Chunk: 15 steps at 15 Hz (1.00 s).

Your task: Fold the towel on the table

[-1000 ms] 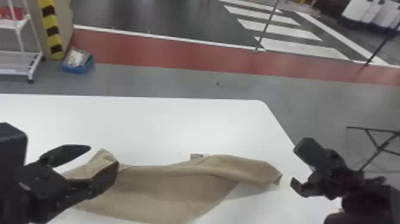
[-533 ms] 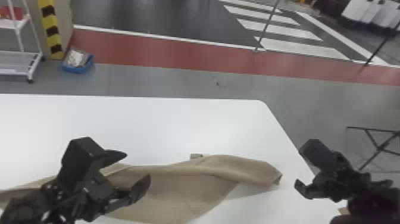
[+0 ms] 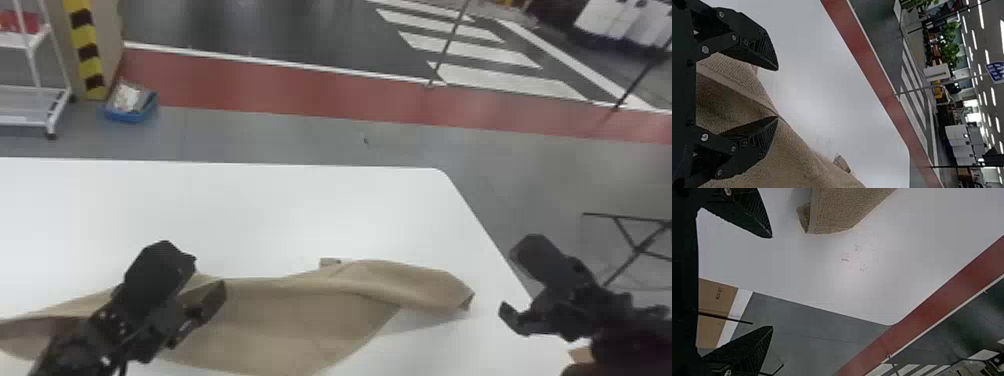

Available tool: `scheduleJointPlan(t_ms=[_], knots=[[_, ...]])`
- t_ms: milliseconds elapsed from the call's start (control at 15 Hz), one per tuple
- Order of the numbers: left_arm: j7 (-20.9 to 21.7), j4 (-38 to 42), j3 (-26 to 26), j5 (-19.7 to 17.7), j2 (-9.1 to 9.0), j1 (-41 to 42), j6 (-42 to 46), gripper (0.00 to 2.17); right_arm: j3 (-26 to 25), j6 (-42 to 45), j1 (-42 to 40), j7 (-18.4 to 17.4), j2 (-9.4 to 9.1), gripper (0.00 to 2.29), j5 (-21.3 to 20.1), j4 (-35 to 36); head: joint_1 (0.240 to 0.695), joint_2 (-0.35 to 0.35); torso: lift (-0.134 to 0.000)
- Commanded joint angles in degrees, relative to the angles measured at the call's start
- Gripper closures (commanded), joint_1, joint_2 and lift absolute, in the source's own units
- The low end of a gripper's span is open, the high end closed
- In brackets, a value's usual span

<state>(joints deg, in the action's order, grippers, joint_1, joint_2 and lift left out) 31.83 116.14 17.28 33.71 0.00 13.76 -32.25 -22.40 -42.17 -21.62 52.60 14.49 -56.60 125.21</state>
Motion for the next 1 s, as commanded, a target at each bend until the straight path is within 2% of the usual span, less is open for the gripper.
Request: scheduleJointPlan(t_ms=[0,267,400,600,800,933], knots=[[0.07,-0.04,-0.58,2.06,-0.15,0.31,-0.06,0.59,-0.01,0.2,0.0,0.04,-0.25,0.05,0.0,-0.06,0.695,-0.35,-0.124],[1.65,3.65,-2.25,1.97,-0.15,2.86,-0.23,0.63,-0.1,0.2,0.0,0.04,-0.43,0.05,0.0,0.03,0.695,-0.35,-0.124],[4.11,6.2,-2.08,1.97,-0.15,4.52,-1.82,0.62,-0.27,0.37,0.0,-0.05,-0.52,0.05,0.09,-0.06,0.695,-0.35,-0.124],[5.61,5.41,-1.2,3.03,-0.15,4.17,-2.69,0.62,-0.19,0.73,0.09,0.04,-1.04,0.05,0.17,-0.06,0.695,-0.35,-0.124],[1.56,1.54,0.29,3.12,-0.15,2.33,-1.46,0.62,-0.27,0.73,0.0,0.04,-1.22,0.05,0.17,-0.06,0.695,-0.35,-0.124],[-3.09,-1.18,0.82,3.73,-0.15,0.57,-1.29,0.63,-0.45,0.9,-0.35,0.13,-1.48,0.05,0.17,0.12,0.695,-0.35,-0.124]])
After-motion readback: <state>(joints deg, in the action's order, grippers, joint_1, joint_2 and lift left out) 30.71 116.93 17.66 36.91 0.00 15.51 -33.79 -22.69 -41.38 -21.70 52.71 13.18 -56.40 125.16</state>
